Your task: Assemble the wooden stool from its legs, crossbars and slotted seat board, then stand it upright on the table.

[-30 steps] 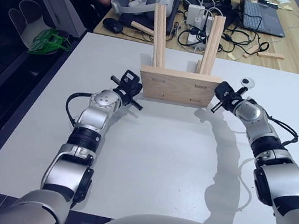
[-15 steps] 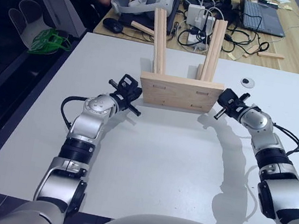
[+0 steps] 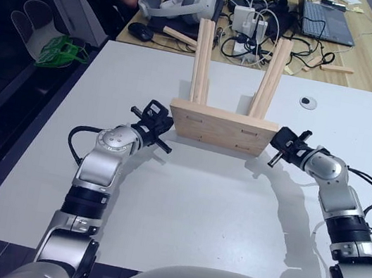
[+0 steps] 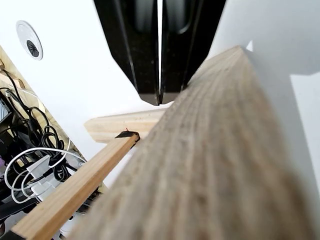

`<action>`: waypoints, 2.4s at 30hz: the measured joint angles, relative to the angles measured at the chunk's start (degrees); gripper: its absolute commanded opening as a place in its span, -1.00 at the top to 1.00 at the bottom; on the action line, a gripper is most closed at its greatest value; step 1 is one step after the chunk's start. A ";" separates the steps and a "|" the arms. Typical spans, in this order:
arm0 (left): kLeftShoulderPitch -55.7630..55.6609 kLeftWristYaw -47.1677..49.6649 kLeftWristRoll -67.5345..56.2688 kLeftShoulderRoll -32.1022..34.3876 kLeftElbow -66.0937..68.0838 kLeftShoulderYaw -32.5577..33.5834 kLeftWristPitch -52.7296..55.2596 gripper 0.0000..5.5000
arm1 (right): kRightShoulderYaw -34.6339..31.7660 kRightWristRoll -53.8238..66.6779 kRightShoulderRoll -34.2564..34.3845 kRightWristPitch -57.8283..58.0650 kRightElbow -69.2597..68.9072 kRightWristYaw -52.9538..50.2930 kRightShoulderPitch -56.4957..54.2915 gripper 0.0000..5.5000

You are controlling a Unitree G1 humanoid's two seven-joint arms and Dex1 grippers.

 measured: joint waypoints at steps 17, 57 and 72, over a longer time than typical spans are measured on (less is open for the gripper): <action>1.76 -0.54 -1.20 0.87 -3.59 -1.02 1.99 0.99 | -1.12 1.06 -2.96 5.06 -6.57 1.21 3.88 1.00; -0.56 2.64 0.62 1.25 -1.74 -7.87 10.89 0.99 | 0.37 -4.07 -6.84 15.88 -7.34 0.98 3.46 1.00; -0.62 2.71 0.37 0.81 -2.39 -7.89 13.39 0.99 | 0.11 -2.70 -6.84 18.66 -8.50 2.05 3.49 1.00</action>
